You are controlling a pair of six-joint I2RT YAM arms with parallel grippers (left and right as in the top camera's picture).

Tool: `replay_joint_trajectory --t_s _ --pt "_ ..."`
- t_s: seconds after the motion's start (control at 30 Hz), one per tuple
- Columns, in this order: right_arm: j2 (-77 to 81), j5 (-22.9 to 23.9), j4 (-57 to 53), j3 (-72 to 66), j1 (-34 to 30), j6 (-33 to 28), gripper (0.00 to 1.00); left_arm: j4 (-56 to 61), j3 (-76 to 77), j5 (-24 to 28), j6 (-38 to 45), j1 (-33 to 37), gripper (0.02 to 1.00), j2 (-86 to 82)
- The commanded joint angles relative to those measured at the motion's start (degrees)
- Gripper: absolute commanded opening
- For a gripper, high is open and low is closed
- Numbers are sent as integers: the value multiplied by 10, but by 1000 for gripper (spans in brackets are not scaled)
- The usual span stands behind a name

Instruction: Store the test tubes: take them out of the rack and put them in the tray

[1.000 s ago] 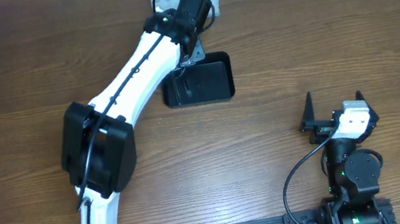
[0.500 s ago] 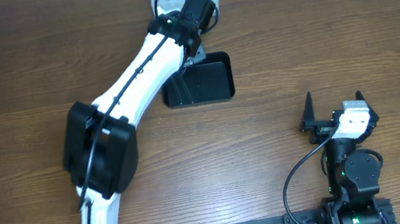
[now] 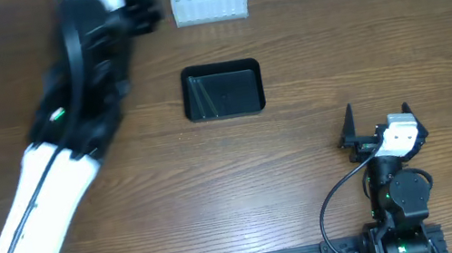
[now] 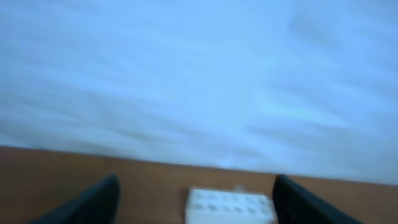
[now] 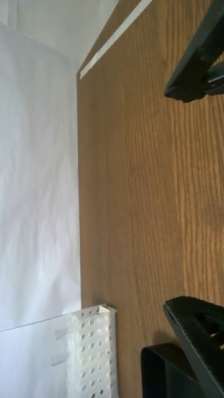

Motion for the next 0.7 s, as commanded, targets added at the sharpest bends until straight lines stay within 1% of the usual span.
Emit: replay_joint_trajectory --t_s 0.03,0.13,0.33,0.5,0.6,0.7 --pt "-4 -1 -1 -3 2 2 991 50 -136 127 62 85 864 -98" --pt "-4 -1 -1 -3 2 2 993 90 -227 155 64 138 904 -184" --pt "-4 -1 -1 -3 2 2 991 98 -379 162 64 200 923 -357" --pt "-4 -1 -1 -3 2 2 991 120 -497 162 60 210 947 -479" --pt "-4 -1 -1 -3 2 2 993 141 -572 175 57 210 998 -554" --pt "-4 -1 -1 -3 2 2 993 153 -636 177 48 210 998 -620"
